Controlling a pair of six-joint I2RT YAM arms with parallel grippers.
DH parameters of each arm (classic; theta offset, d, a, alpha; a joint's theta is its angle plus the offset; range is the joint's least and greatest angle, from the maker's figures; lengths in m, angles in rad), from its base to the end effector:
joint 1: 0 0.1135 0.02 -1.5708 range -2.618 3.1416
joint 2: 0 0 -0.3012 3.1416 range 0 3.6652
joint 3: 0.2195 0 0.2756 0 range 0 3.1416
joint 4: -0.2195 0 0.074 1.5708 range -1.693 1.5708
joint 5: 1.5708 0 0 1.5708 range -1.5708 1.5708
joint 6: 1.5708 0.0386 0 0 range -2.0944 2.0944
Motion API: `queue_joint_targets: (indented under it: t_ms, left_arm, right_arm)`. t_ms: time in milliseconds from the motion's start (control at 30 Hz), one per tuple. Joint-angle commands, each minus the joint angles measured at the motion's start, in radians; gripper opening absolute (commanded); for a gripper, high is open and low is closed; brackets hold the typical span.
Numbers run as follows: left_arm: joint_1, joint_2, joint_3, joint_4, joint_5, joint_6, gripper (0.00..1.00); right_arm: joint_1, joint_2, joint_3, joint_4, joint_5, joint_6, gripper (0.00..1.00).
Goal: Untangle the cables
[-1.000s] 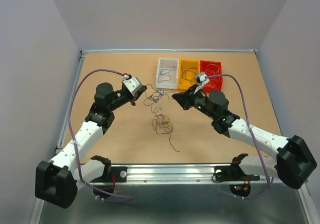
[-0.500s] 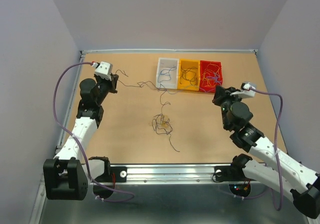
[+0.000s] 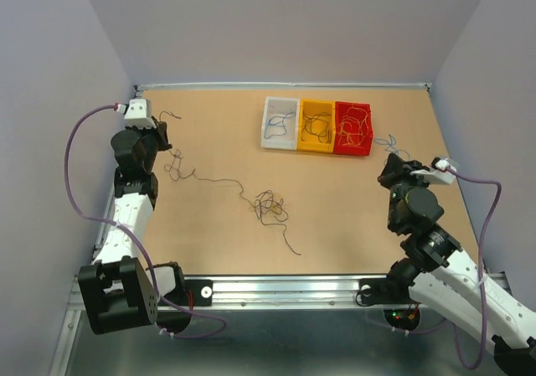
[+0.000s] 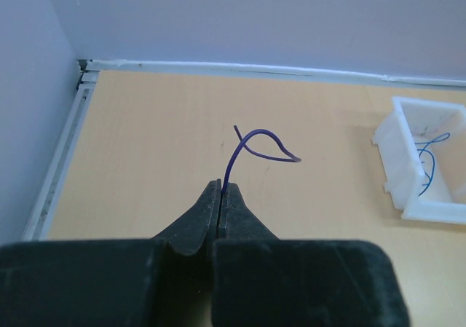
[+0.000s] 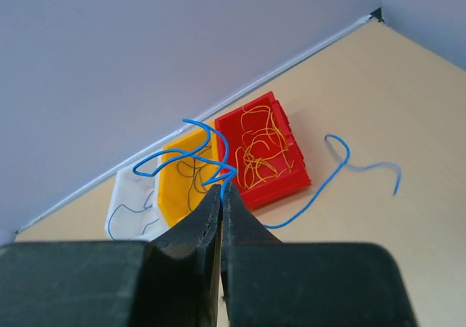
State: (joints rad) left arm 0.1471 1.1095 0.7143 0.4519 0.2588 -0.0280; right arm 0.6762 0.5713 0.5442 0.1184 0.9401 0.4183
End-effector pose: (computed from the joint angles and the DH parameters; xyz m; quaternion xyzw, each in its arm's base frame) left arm 0.2670 0.0296 0.3414 0.0339 0.6866 -0.0456 0.7248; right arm 0.1236 0.0592 0.3379 0.2545 0.6390 0.0819 0.7212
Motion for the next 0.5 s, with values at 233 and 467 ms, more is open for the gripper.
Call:
queue_joint_targets:
  t_ms: [233, 467]
  left_arm:
    - [0.003, -0.033, 0.010, 0.114, 0.163, -0.052, 0.00]
    - [0.003, -0.095, -0.047, 0.169, 0.229, -0.043, 0.00]
  right_arm:
    - [0.006, 0.027, 0.042, -0.028, -0.059, -0.033, 0.01]
    - [0.006, 0.359, 0.215, 0.056, -0.216, -0.095, 0.01]
